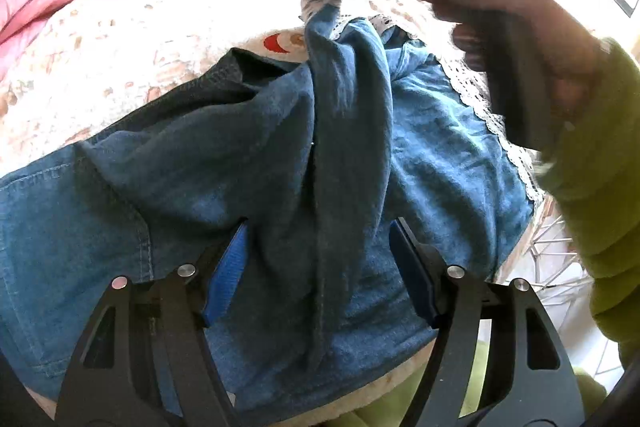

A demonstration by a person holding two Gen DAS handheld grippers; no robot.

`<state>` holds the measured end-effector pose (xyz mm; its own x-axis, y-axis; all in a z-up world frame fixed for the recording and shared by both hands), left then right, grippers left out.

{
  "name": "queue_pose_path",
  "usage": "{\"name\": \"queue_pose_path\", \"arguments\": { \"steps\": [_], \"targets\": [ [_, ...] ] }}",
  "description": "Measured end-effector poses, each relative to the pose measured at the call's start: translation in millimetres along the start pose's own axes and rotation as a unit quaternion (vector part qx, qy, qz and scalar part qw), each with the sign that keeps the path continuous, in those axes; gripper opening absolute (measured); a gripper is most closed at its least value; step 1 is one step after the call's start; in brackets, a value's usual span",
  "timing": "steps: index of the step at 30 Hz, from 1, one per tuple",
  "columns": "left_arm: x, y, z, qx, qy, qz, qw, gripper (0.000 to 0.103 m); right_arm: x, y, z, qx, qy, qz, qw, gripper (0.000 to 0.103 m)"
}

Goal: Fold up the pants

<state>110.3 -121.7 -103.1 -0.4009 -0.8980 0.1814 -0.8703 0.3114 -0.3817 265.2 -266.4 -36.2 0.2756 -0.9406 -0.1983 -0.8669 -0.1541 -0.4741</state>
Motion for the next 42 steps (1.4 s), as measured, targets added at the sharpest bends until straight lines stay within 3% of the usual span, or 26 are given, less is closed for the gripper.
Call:
{"name": "queue_pose_path", "arguments": {
  "steps": [4,6,7,8,10,16,19,22,33,36,37,38,39,40,42],
  "targets": [
    [4,0,1,0.007,-0.016,0.009,0.9998,0.062,29,20,-46,0.033,-0.023,0.045,0.998,0.009],
    [3,2,1,0.008,-0.03,0.019,0.9993,0.043,45,37,-75,0.055,-0.021,0.062,0.996,0.009],
    [5,1,-1,0.008,-0.042,0.029,0.9987,0.02,49,44,-86,0.061,-0.02,0.068,0.996,0.009],
    [3,0,-2,0.008,-0.045,0.035,0.9984,0.007,56,53,-97,0.066,-0.022,0.077,0.995,0.009],
    [7,2,-12,0.01,-0.035,0.049,0.9981,0.0,67,78,-117,0.07,-0.038,0.097,0.992,0.009],
    [29,22,-41,0.026,-0.052,0.111,0.9921,0.0,82,160,-144,0.057,-0.055,0.132,0.988,0.009],
    [32,32,-35,0.01,-0.054,0.126,0.9905,0.0,88,196,-141,0.04,-0.068,0.153,0.985,0.009],
    [36,45,-24,-0.017,-0.054,0.137,0.9889,0.0,93,226,-119,0.007,-0.053,0.172,0.984,0.009],
    [36,54,-13,-0.043,-0.06,0.136,0.9879,0.002,98,267,-96,-0.024,-0.047,0.189,0.981,0.009],
    [36,54,-11,-0.044,-0.06,0.136,0.9879,0.002,101,268,-96,-0.027,-0.053,0.195,0.979,0.014],
    [36,56,-13,-0.043,-0.056,0.136,0.9881,0.004,101,268,-100,-0.027,-0.048,0.192,0.98,0.021],
    [37,57,-14,-0.044,-0.054,0.135,0.9884,0.009,103,268,-104,-0.027,-0.036,0.19,0.981,0.029],
    [37,59,-17,-0.044,-0.049,0.133,0.9889,0.014,106,268,-113,-0.022,-0.017,0.191,0.981,0.045],
    [37,62,-21,-0.042,-0.04,0.13,0.9897,0.027,109,267,-123,-0.009,-0.004,0.19,0.982,0.047],
    [35,65,-31,-0.031,-0.031,0.123,0.9914,0.033,111,261,-139,0.016,0.016,0.182,0.983,0.047]
  ]
}}
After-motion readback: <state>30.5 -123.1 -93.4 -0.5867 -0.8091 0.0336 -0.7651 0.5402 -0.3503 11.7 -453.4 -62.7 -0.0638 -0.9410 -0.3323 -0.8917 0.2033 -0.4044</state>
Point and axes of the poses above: each gripper's, at about its wrist camera, not at the fingertips, and z roughly the way its jaws point, x to its right, y to its underside, the point moved 6 cm from there along z, roughly the way its jaws point, and after that the axes turned 11 degrees about -x, right-handed, at the moved point
